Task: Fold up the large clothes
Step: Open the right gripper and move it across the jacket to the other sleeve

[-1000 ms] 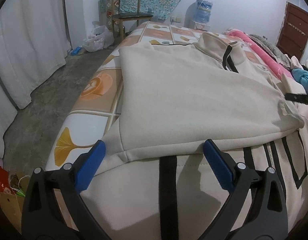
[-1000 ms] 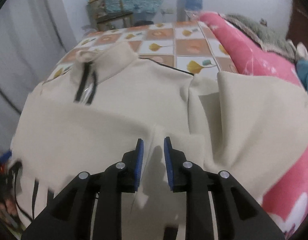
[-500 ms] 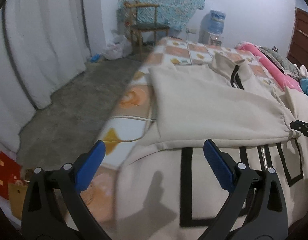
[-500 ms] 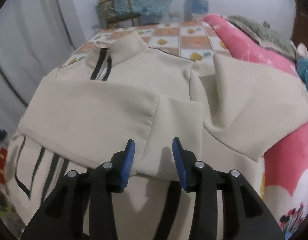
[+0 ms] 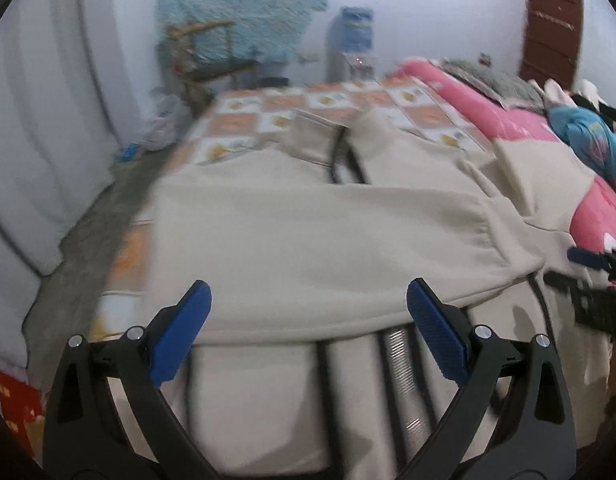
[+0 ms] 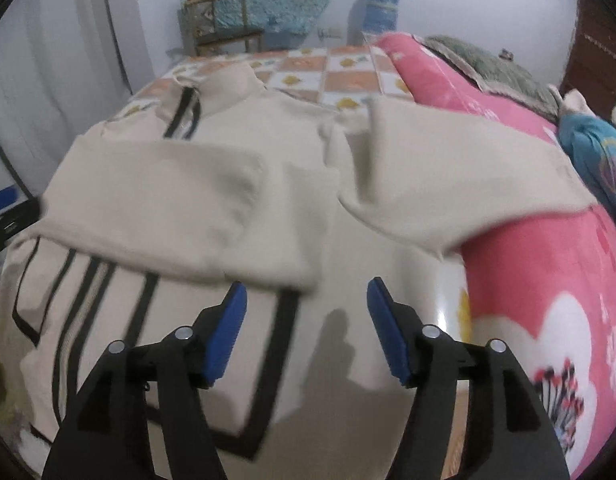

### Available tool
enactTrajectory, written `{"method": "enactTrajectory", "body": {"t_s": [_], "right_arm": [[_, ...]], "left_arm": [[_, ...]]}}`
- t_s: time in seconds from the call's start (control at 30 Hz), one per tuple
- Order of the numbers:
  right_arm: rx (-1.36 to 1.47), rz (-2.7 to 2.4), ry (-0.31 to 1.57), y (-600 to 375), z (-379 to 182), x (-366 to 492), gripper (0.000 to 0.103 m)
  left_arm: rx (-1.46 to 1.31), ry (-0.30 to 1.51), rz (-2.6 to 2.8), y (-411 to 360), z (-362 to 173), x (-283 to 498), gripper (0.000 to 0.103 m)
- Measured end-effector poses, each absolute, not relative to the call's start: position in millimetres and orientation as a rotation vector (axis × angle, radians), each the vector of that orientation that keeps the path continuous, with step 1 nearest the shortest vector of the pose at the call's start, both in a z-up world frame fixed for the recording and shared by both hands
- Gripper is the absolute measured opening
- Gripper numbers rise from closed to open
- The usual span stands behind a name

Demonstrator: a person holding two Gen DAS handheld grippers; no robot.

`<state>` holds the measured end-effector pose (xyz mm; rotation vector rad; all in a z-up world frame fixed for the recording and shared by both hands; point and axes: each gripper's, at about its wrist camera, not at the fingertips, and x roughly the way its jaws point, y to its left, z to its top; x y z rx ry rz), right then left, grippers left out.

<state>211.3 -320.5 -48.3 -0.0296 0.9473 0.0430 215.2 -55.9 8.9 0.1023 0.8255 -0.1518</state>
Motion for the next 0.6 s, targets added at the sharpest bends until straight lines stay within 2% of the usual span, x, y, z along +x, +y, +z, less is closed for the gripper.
{"method": "enactTrajectory", "body": {"t_s": [0.27,0.47,0.6], "right_arm": [[-0.073,0.042,0.985,-327,-63,196,0.082],[-0.136,0.045,1.022,-319,-79,201,0.089],[-0.168,0.062,1.024,-315,-82,200,0.096]], "left_arm": [[0.173,0.871,-0.211,-126,-29,247,0.095],[0.177,0.939,-0.22,-137,-60,259,0.096],[0.138,0.944,-0.232,-133,-61,260,0.096]]}}
